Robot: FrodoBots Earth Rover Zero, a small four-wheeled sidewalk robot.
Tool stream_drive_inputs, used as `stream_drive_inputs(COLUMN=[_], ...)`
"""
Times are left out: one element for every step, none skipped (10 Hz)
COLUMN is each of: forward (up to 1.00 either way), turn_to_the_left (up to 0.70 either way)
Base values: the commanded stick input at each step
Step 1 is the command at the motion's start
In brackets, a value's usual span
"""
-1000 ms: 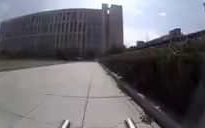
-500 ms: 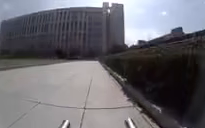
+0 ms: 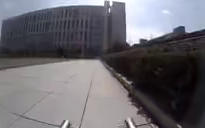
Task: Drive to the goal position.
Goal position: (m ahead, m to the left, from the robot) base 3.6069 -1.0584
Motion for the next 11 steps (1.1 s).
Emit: stream_drive_inputs(forward=[0.85,0.85,0.85,0.85,0.85,0.85,0.85,0.85,0.85,0.85,0.85], turn_to_the_left=[0.0,0.0,0.0,0.0,-0.08,-0.28,-0.34,-0.3,-0.19,-0.07,0.0])
